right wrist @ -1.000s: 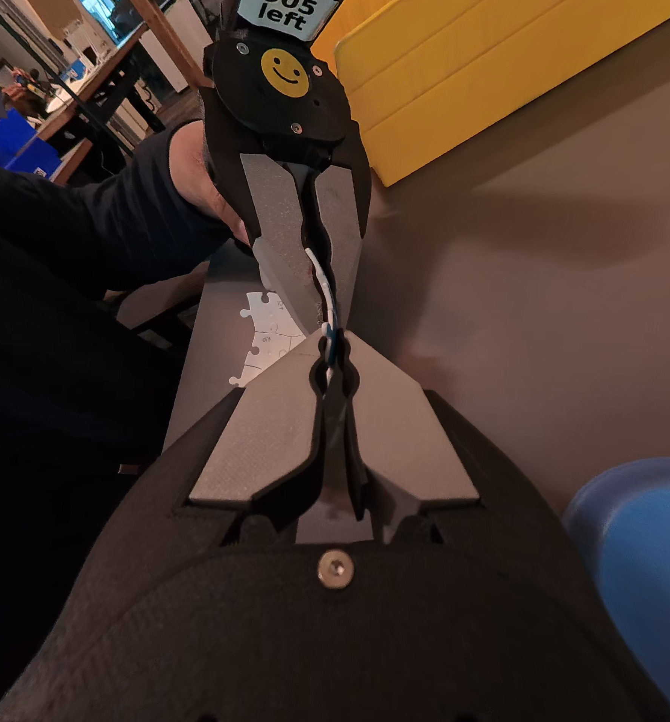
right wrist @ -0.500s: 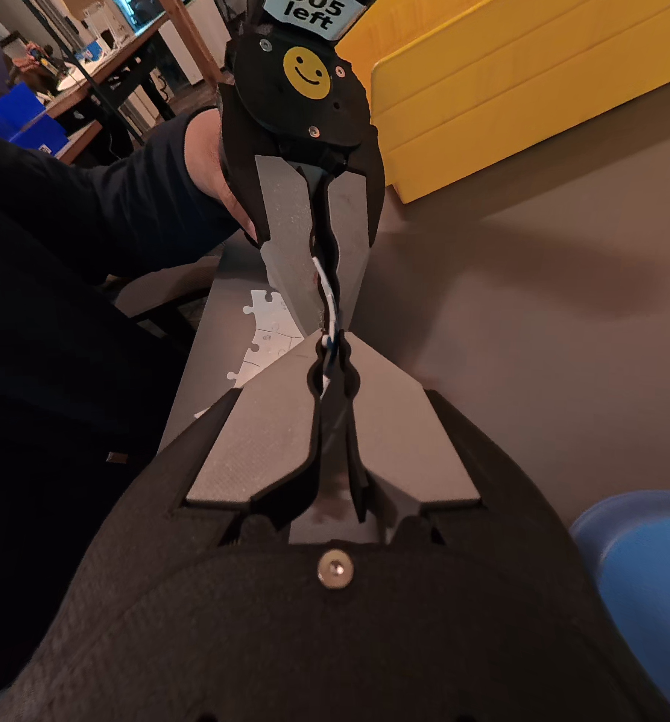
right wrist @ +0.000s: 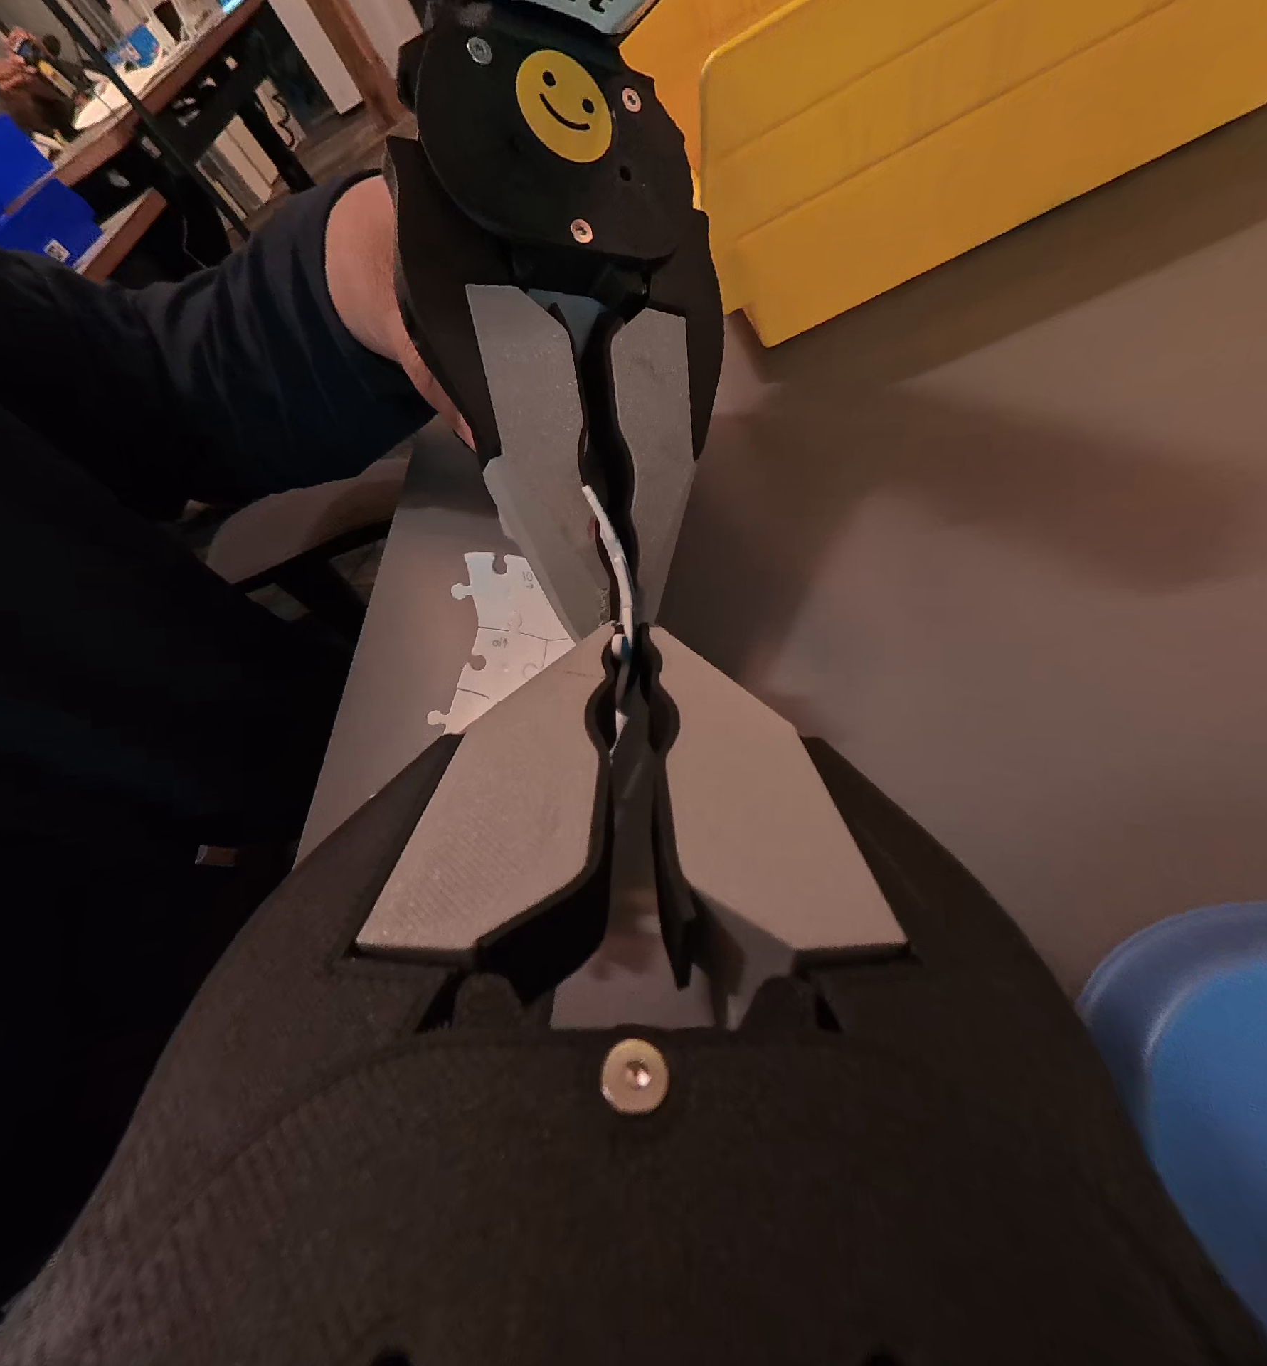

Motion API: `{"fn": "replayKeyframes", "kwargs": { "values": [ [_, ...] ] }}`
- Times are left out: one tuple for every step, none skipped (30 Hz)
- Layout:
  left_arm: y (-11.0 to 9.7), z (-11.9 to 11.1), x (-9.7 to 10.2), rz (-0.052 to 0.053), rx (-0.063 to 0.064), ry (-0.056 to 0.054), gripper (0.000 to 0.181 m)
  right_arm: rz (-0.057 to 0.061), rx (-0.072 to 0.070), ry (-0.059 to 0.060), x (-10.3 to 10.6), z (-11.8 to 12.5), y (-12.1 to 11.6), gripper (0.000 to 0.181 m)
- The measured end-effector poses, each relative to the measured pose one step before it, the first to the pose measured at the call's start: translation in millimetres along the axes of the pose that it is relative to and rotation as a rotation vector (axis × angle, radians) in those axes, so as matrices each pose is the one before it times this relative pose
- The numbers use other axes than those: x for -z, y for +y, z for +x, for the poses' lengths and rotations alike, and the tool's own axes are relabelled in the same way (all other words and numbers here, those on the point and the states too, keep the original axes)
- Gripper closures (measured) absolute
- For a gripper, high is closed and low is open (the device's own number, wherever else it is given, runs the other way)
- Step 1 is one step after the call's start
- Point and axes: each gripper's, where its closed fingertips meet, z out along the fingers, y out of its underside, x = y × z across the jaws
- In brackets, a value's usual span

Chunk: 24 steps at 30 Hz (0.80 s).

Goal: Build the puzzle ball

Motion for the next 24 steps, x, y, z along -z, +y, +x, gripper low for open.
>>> {"fn": "replayKeyframes", "kwargs": {
  "values": [
    [0.27,0.67,-0.45,-0.0036,-0.0029,-0.0012,0.181,-0.0034,0.0012,-0.0087,0.39,-0.87,0.44,0.181],
    [0.9,0.37,-0.19,-0.0079,-0.0037,-0.0013,0.181,-0.0029,-0.0007,-0.0168,0.2,-2.28,0.33,0.179],
    [-0.13,-0.02,0.32,-0.0004,-0.0036,-0.0034,0.181,0.0051,-0.0065,-0.0106,0.4,-0.98,-0.77,0.178],
    [-0.81,0.46,0.6,0.0042,0.0006,0.002,0.181,0.0105,-0.0098,-0.007,0.7,-0.14,-1.34,0.179],
    [-0.68,0.82,0.51,0.004,0.0023,0.0058,0.181,0.0086,-0.0102,-0.0097,0.75,-0.36,-1.01,0.178],
    [-0.36,0.35,0.08,0.0012,0.001,0.0031,0.181,0.0042,-0.0077,-0.0089,0.6,-0.52,-0.44,0.178],
    [-0.04,-0.16,-0.16,0.0,0.0002,-0.0008,0.181,0.0036,-0.0039,-0.0052,0.37,-0.28,-0.34,0.177],
    [0.35,-0.58,-0.27,-0.0018,0.0009,-0.0021,0.181,0.0078,-0.0023,-0.0043,0.67,-0.31,-1.0,0.176],
    [0.75,-0.56,-0.56,-0.0027,0.002,-0.0007,0.181,0.0116,-0.0032,-0.0036,1.07,-0.02,-1.73,0.176],
    [0.68,-0.54,-0.56,-0.0005,0.0048,0.0011,0.181,0.013,-0.0054,-0.0032,1.15,0.29,-1.74,0.176],
    [-0.13,0.18,-0.43,0.0045,0.0046,0.0042,0.181,0.0052,-0.0081,-0.0019,0.54,0.59,-0.5,0.176],
    [0.38,0.01,-0.43,-0.0011,0.0029,0.0009,0.181,-0.0012,-0.0032,0.0051,-0.19,1.16,0.65,0.178],
    [0.39,-0.35,-0.76,-0.0008,-0.0007,-0.0044,0.181,-0.004,0.007,0.0149,-0.24,1.69,0.92,0.179],
    [0.02,-0.09,-0.75,0.0004,0.0006,-0.0025,0.181,-0.0052,0.0136,0.0152,0.1,1.43,0.61,0.18],
    [-0.59,0.25,-0.43,0.0039,0.0026,0.0009,0.181,-0.0031,0.0119,0.0096,0.47,0.63,0.0,0.18],
    [-1.07,0.25,-0.09,0.0058,0.004,0.0034,0.181,0.0008,0.0051,0.0004,0.96,-0.2,-0.67,0.18],
    [-1.39,-0.1,0.17,0.0063,0.0038,0.002,0.181,0.0041,-0.0023,-0.0063,0.79,-0.57,-0.91,0.179],
    [-1.05,0.11,0.25,0.0035,0.0013,0.001,0.181,0.0025,-0.0045,-0.0077,0.65,-0.61,-0.49,0.178],
    [-0.59,0.38,-0.07,0.0003,-0.0011,-0.0003,0.181,-0.0013,0.0001,-0.002,0.44,-0.09,0.37,0.178],
    [-0.37,0.4,-0.23,-0.0008,-0.0032,-0.0032,0.181,-0.0032,0.0061,0.0042,0.39,0.33,0.51,0.179],
    [-0.25,0.41,-0.25,-0.0008,-0.0023,-0.0023,0.181,-0.0033,0.0084,0.0064,0.27,0.26,0.36,0.179],
    [-0.62,0.62,-0.14,0.0027,0.0002,0.0005,0.181,-0.0031,0.0081,0.0074,0.13,0.28,0.07,0.18],
    [-0.48,0.54,-0.06,0.0016,0.0009,0.002,0.181,-0.0024,0.0077,0.0113,0.19,0.85,-0.15,0.181],
    [-0.34,0.08,-0.15,0.0014,0.0008,-0.0003,0.181,-0.003,0.008,0.0123,0.03,0.91,-0.02,0.181]
  ]
}}
